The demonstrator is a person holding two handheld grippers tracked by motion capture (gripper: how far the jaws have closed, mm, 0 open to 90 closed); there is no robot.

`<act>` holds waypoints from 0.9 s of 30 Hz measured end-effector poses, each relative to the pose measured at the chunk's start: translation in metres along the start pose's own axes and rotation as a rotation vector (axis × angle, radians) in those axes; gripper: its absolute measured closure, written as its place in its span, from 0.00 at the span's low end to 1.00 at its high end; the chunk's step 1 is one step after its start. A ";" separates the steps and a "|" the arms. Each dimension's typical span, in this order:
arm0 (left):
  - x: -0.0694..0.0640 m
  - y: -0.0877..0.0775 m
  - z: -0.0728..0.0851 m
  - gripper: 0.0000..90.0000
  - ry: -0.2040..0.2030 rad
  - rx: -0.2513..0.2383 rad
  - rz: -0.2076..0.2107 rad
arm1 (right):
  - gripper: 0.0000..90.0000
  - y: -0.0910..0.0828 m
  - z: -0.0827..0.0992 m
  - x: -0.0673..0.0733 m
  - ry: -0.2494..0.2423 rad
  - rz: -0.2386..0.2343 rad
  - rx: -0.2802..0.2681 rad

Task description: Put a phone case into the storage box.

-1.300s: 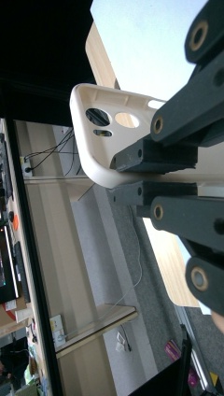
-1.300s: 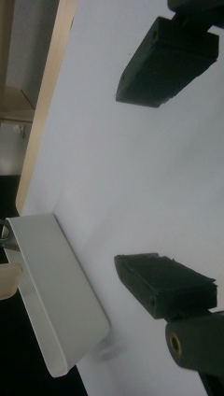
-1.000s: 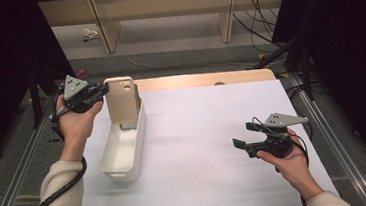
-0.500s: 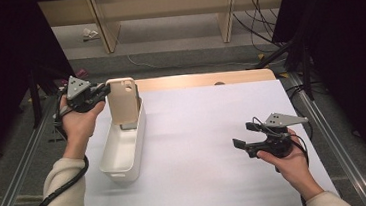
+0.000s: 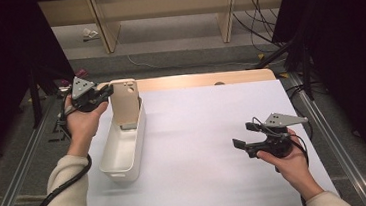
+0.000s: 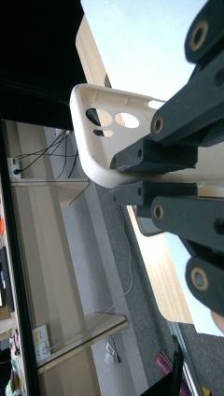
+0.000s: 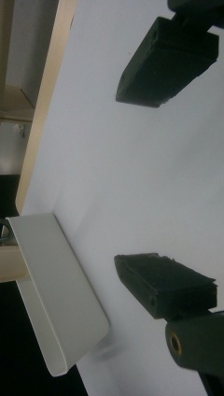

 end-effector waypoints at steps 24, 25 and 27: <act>0.008 0.016 0.016 0.93 -0.008 0.030 0.016 | 0.21 0.001 0.000 0.000 0.002 -0.002 -0.001; 0.008 0.017 0.017 0.93 -0.007 0.032 0.016 | 0.21 0.001 0.000 0.000 0.002 -0.001 0.000; 0.009 0.018 0.018 0.93 -0.008 0.037 0.015 | 0.21 0.000 0.000 0.000 0.001 -0.002 0.000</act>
Point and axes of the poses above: each handheld gripper's, and its own axes: y roughly forward along the jaws, z roughly out of its underside, x roughly to its left, the point moved 2 cm from there along y, roughly forward along the jaws, and after that the axes turned 4 degrees about -y, right-handed, at the moved point
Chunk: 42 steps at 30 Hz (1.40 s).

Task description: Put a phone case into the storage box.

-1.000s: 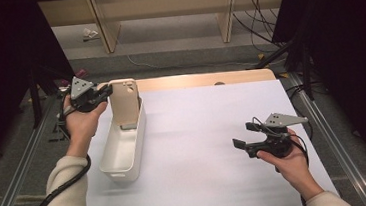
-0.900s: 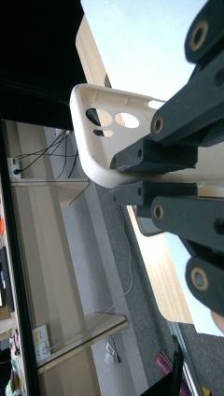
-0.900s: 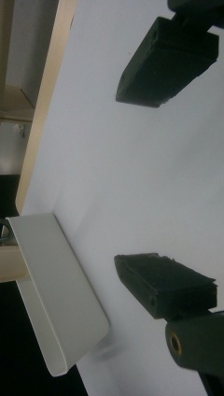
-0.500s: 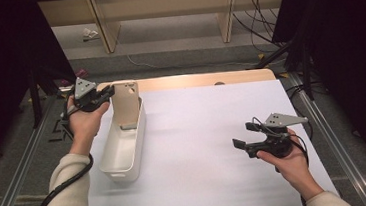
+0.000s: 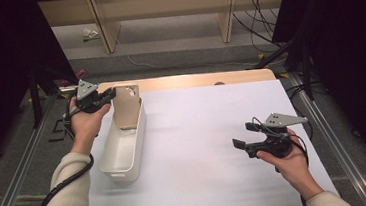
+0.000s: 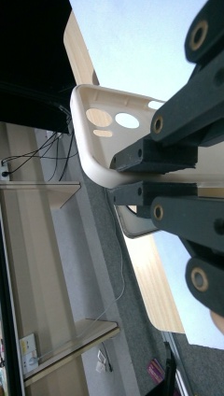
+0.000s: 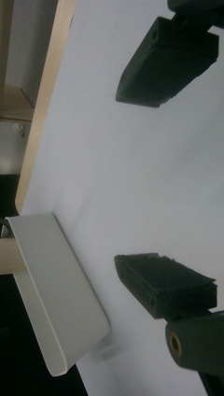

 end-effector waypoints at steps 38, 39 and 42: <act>0.006 0.010 0.013 0.93 -0.031 0.044 0.000 | 0.21 0.002 0.001 0.001 0.000 -0.008 0.008; 0.006 0.010 0.012 0.93 -0.033 0.041 0.000 | 0.21 0.002 0.001 0.001 0.000 -0.008 0.007; 0.007 0.009 0.011 0.93 -0.033 0.044 0.000 | 0.21 0.002 0.001 0.001 -0.001 -0.007 0.007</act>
Point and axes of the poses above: each handheld gripper's, and its own axes: y roughly forward along the jaws, z roughly out of its underside, x roughly to its left, the point moved 2 cm from there along y, roughly forward along the jaws, and after that the axes turned 4 degrees about -y, right-handed, at the moved point
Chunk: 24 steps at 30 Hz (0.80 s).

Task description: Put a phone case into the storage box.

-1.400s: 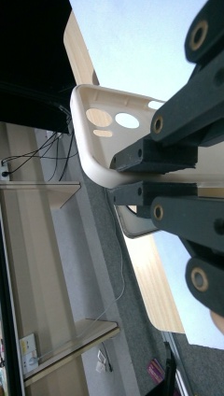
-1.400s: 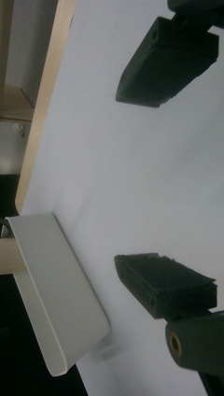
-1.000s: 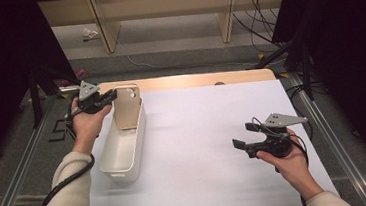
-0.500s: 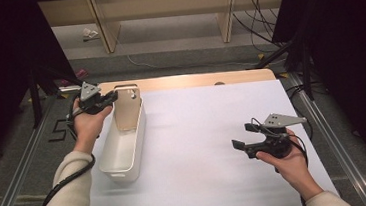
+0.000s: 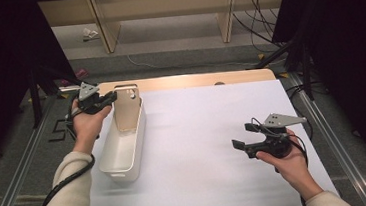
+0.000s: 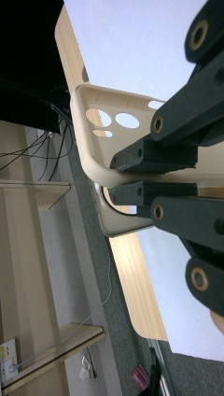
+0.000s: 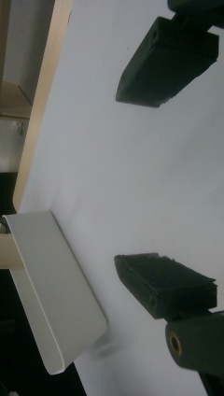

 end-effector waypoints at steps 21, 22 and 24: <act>0.005 0.002 0.012 0.93 -0.044 0.030 -0.002 | 0.21 0.000 0.000 0.000 0.001 0.000 0.003; 0.005 0.002 0.012 0.93 -0.047 0.032 -0.002 | 0.21 0.000 0.000 0.000 0.001 0.000 0.003; 0.005 0.001 0.011 0.93 -0.048 0.034 0.001 | 0.21 0.000 0.000 0.000 0.000 0.001 0.003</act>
Point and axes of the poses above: each handheld gripper's, and its own axes: y roughly forward along the jaws, z roughly out of its underside, x roughly to its left, the point moved 2 cm from there along y, roughly forward along the jaws, and after that the axes turned 4 degrees about -y, right-handed, at the moved point
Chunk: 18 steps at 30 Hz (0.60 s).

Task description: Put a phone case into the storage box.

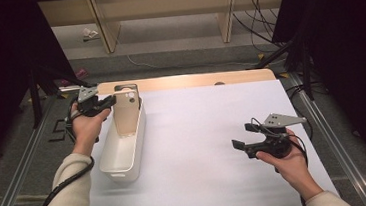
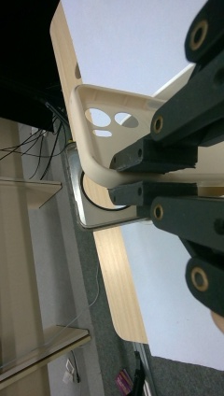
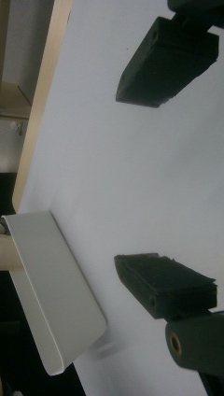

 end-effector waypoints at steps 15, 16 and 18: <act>0.004 -0.001 0.004 0.92 -0.035 0.001 -0.028 | 0.21 0.000 0.000 0.001 -0.002 0.000 0.001; 0.005 0.000 0.005 0.92 -0.032 0.003 -0.032 | 0.21 0.000 0.000 0.001 -0.003 0.000 -0.002; 0.006 0.002 0.005 0.92 -0.023 0.002 -0.032 | 0.21 0.000 0.000 0.000 -0.001 0.000 0.000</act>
Point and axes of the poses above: each handheld gripper's, and its own axes: y roughly forward along the jaws, z roughly out of its underside, x roughly to its left, the point moved 2 cm from there along y, roughly forward along the jaws, and after that the axes turned 4 degrees about -y, right-handed, at the moved point
